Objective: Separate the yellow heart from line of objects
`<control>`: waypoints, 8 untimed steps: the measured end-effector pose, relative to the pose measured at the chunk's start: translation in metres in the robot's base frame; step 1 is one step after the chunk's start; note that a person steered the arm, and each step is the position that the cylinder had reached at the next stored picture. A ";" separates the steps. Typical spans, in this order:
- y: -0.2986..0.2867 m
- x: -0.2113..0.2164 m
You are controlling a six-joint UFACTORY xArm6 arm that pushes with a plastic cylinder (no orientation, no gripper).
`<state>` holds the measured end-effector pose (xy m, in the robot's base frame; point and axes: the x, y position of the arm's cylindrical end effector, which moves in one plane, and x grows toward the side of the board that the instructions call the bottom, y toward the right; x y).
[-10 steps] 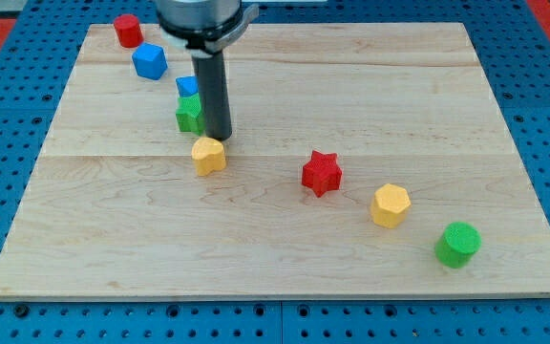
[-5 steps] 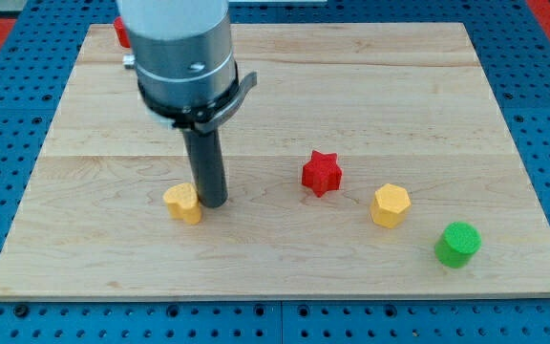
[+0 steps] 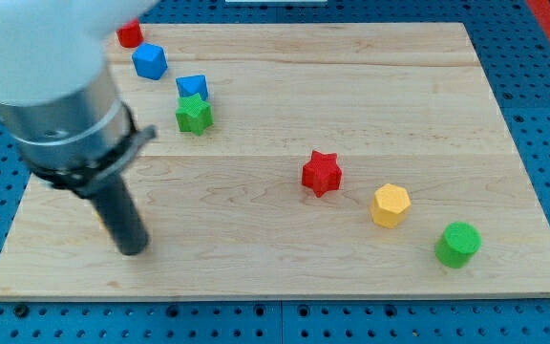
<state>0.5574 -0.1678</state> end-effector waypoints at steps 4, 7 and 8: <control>-0.012 -0.036; -0.003 -0.067; 0.045 -0.087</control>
